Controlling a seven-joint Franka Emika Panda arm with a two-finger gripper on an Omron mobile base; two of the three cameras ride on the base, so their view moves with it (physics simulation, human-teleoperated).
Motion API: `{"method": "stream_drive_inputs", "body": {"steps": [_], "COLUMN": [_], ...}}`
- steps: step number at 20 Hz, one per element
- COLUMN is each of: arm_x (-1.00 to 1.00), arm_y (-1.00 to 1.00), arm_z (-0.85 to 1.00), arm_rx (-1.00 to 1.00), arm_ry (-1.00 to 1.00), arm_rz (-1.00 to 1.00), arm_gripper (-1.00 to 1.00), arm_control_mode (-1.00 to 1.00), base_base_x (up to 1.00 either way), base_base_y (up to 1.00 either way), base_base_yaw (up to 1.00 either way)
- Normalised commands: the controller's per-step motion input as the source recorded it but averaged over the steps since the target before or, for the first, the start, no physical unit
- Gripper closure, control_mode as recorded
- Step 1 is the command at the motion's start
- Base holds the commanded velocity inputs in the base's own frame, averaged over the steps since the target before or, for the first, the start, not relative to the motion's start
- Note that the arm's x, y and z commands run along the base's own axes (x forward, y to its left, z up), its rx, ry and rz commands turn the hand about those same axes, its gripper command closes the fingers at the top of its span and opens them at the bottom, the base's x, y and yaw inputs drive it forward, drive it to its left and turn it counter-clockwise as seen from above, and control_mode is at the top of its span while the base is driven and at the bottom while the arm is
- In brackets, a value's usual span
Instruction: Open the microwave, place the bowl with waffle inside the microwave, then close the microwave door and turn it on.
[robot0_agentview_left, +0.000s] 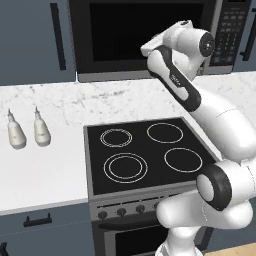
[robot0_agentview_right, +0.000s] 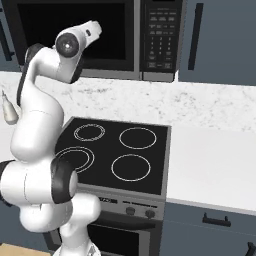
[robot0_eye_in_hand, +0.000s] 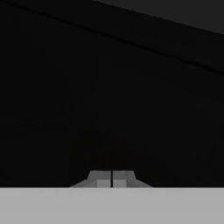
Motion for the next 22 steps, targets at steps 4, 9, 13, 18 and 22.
{"method": "stream_drive_inputs", "body": {"steps": [4,9,13,18,22], "arm_x": [0.83,0.2,-0.61,-1.0,-1.0], "arm_y": [-0.12,-0.11,-0.36,-0.55,-0.39], "arm_z": [0.0,0.01,0.19,0.38,0.31], "arm_rx": [0.11,0.06,0.03,0.02,0.04], "arm_ry": [0.0,0.05,0.07,0.15,0.16], "arm_rz": [0.2,0.0,-0.1,-0.14,-0.01], "arm_gripper": [1.0,1.0,1.0,1.0,1.0], "arm_control_mode": [-1.0,-1.0,-1.0,-1.0,-1.0], "base_base_x": [0.0,0.0,0.0,0.0,0.0], "base_base_y": [0.0,0.0,0.0,0.0,0.0], "base_base_yaw": [0.0,0.0,0.0,0.0,0.0]}}
